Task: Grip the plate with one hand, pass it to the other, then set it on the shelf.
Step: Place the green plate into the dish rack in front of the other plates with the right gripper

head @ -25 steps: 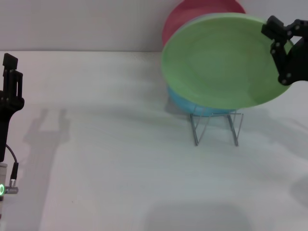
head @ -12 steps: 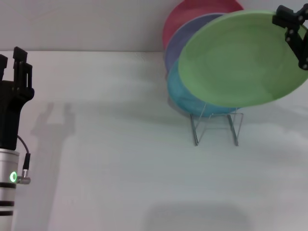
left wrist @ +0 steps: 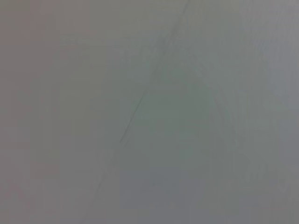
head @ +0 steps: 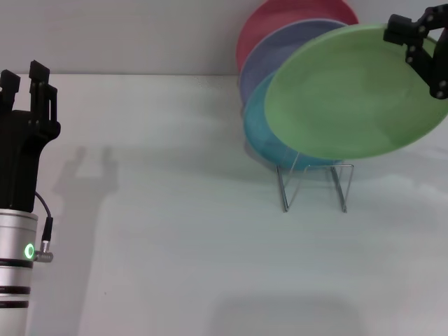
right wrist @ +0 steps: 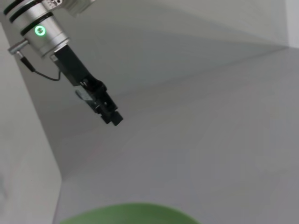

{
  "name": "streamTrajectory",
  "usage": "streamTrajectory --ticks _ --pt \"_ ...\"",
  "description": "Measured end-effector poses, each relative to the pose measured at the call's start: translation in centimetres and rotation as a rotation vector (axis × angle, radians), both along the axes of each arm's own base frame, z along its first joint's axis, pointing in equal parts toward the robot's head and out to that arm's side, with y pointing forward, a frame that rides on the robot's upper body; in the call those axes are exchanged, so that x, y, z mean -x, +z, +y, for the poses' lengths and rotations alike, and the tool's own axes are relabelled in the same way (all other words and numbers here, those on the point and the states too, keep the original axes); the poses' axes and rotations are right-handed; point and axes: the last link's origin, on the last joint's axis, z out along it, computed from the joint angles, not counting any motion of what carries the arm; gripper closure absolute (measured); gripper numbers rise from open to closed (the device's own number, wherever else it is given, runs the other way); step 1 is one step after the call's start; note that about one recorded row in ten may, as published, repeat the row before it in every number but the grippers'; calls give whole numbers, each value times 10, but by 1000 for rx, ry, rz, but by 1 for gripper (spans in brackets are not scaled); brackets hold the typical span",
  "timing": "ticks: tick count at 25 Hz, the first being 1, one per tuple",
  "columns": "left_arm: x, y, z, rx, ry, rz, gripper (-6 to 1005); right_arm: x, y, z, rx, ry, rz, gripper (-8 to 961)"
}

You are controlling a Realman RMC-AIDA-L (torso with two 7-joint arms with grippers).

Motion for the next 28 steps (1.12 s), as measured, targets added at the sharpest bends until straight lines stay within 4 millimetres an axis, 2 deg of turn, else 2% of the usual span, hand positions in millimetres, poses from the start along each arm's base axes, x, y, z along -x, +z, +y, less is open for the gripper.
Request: streamTrajectory --ticks 6,14,18,28 --pt "0 0 0 1 0 0 522 1 -6 3 34 -24 -23 934" --pt "1 -1 1 8 4 3 522 -13 -31 3 85 -108 -84 933" --pt "1 -1 1 9 5 5 523 -17 -37 2 90 -131 -95 934" --pt "1 -2 1 17 -1 11 522 -20 -51 3 66 -193 -7 933"
